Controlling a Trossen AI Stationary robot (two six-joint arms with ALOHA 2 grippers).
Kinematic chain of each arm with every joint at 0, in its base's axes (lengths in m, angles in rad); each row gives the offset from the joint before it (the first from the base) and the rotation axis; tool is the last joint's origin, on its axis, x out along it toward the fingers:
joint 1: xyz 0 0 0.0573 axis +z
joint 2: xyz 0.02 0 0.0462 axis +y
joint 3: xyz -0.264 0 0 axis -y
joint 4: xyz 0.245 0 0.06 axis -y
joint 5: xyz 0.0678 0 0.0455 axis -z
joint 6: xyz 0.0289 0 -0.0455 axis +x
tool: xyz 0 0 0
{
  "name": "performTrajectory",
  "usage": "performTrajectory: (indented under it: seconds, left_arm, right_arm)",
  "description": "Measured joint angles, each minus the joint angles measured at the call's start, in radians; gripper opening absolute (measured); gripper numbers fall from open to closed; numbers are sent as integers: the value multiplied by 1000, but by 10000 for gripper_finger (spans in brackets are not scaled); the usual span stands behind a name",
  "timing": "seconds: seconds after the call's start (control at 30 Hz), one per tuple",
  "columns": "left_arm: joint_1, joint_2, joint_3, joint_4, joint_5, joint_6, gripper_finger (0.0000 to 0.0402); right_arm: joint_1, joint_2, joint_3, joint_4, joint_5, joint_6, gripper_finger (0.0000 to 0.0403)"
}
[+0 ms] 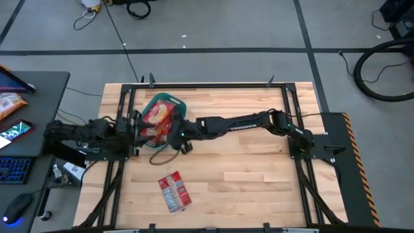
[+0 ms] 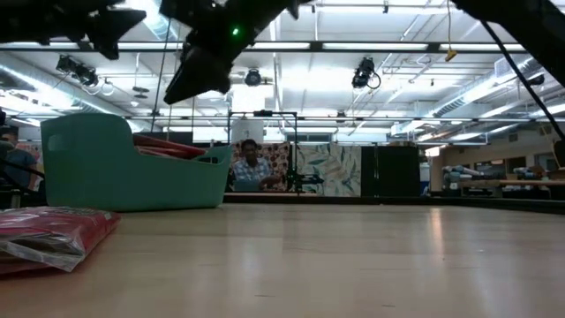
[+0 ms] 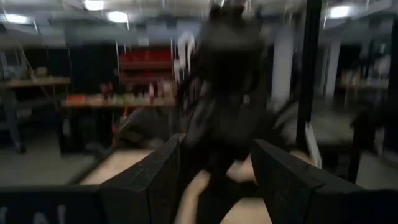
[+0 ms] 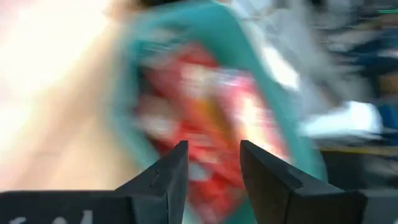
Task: Sort popcorn bags into baskets
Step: Put the red popcorn bag into the green bin
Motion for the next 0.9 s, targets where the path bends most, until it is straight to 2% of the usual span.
performTrajectory:
  seconds: [0.07, 0.13, 0.3, 0.43, 0.7, 0.9]
  left_arm:
    - [0, 5, 0, -76, 0, -1, 204]
    - [0, 24, -1, -136, 13, -7, 203]
    - [0, 143, -1, -75, 27, -33, 203]
    - [0, 251, 0, -1, 27, -52, 203]
    - [-9, 396, 23, 21, 27, -104, 203]
    - [-81, 461, 29, 42, 28, -108, 203]
  right_arm:
    - [21, -12, 0, -87, -55, 57, 147]
    - [40, -22, 0, -194, -49, 136, 146]
    - [81, -28, -1, -469, 63, 356, 137]
    - [115, -32, -24, -592, 158, 477, 125]
    - [167, -86, -97, -611, 206, 557, 115]
    - [185, -166, -211, -595, 248, 622, 114]
